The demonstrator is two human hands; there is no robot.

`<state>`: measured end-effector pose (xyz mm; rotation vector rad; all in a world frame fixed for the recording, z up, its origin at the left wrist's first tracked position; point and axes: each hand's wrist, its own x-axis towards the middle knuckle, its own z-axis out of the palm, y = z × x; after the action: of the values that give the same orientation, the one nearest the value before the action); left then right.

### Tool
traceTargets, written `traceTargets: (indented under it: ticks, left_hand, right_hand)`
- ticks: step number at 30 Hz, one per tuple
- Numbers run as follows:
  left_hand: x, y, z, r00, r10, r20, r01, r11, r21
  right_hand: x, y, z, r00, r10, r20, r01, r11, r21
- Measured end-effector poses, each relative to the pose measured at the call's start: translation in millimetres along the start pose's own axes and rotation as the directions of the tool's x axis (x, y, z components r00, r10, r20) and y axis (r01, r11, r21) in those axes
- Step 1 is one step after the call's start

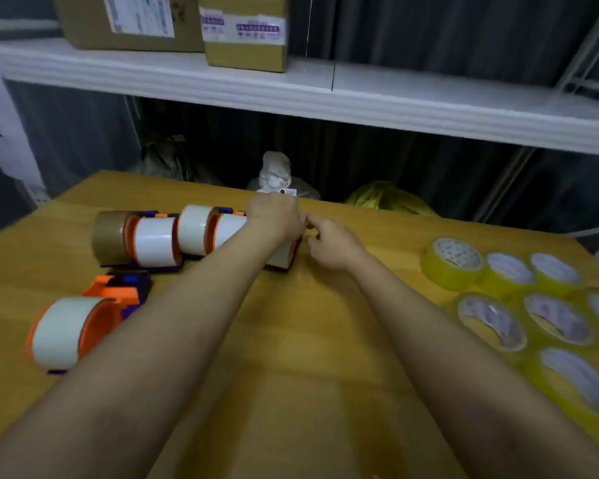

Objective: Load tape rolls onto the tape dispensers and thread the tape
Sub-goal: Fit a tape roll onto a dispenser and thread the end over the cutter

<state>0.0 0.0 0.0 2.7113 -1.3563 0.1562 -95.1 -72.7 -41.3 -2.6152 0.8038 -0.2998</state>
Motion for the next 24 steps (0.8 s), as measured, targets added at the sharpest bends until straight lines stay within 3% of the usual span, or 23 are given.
traceTargets:
  ticks: [8,14,21,24]
  left_hand:
    - [-38.7,8.7,7.4,0.994,-0.039,0.099,0.037,0.999,0.019]
    - [-74.1,6.6,-2.7,0.998,-0.067,0.004,0.066,0.959,-0.276]
    - [-141.1,11.9,-31.0,0.986,0.070,-0.149,-0.143,0.815,-0.562]
    - [-171.9,11.4,-37.5,0.973,0.137,-0.184,-0.223,0.759,-0.612]
  right_hand:
    - [-69.0,1.8,-17.8,0.987,0.155,0.037,-0.154,0.988,-0.028]
    - [-117.1,6.0,-43.8,0.991,0.129,0.019,-0.130,0.991,0.012]
    - [-160.3,-7.1,-50.8,0.978,-0.008,-0.206,0.043,0.985,0.167]
    - [-176.5,-15.1,-51.6,0.978,-0.055,-0.202,0.098,0.972,0.214]
